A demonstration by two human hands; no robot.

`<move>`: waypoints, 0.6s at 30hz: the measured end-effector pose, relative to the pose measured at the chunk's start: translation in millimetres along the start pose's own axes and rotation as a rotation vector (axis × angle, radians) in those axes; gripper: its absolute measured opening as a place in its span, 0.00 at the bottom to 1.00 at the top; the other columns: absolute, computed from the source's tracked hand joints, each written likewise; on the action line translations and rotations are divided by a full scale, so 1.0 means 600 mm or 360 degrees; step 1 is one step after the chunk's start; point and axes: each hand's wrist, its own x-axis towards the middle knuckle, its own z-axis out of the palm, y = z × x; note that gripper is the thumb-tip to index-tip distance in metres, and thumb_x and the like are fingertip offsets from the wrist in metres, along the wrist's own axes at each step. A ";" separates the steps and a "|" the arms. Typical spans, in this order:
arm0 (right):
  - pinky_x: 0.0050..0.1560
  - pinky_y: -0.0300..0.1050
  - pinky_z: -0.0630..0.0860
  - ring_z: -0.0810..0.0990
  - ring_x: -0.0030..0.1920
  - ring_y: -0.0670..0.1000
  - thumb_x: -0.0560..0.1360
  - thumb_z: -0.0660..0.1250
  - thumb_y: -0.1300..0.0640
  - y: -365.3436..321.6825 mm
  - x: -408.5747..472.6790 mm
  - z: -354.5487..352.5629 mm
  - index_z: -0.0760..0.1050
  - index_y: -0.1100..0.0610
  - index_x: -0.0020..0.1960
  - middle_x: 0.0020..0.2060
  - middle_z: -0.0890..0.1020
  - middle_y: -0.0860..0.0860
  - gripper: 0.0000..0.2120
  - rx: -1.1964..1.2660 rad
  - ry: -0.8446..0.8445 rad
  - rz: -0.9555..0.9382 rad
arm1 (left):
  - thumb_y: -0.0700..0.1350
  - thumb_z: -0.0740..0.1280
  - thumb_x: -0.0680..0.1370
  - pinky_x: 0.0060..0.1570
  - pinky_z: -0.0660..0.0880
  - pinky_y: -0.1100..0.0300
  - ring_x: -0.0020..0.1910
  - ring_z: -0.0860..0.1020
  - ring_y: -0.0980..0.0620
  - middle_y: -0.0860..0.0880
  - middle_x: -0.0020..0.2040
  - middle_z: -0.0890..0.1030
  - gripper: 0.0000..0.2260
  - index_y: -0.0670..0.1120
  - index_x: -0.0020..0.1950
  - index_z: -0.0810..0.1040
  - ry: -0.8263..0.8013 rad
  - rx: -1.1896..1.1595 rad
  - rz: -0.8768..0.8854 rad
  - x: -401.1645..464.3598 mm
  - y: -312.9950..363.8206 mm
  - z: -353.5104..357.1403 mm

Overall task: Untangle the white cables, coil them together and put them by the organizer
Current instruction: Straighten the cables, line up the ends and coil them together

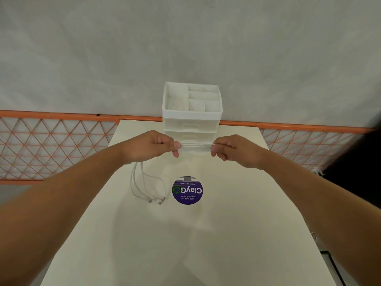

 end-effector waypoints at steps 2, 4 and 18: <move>0.30 0.27 0.65 0.67 0.28 0.42 0.81 0.58 0.51 -0.006 -0.004 0.001 0.75 0.57 0.40 0.28 0.70 0.47 0.15 0.0103 -0.0007 0.0014 | 0.56 0.63 0.80 0.40 0.67 0.72 0.28 0.70 0.63 0.63 0.25 0.74 0.15 0.48 0.47 0.84 0.0007 -0.0005 0.0005 0.001 0.001 -0.004; 0.27 0.31 0.63 0.65 0.27 0.43 0.80 0.58 0.48 -0.012 -0.005 0.001 0.73 0.57 0.39 0.27 0.68 0.45 0.17 0.0196 -0.0009 0.0050 | 0.55 0.63 0.80 0.43 0.67 0.66 0.31 0.72 0.66 0.65 0.28 0.76 0.15 0.47 0.47 0.84 0.0037 0.0011 0.0011 0.003 0.001 -0.007; 0.33 0.35 0.64 0.64 0.30 0.46 0.80 0.59 0.52 -0.077 0.002 -0.062 0.73 0.57 0.37 0.28 0.69 0.46 0.15 0.0191 -0.0128 -0.0117 | 0.65 0.59 0.75 0.50 0.76 0.53 0.38 0.82 0.42 0.41 0.38 0.84 0.26 0.45 0.56 0.80 -0.0361 -0.0274 0.0022 0.012 0.025 -0.011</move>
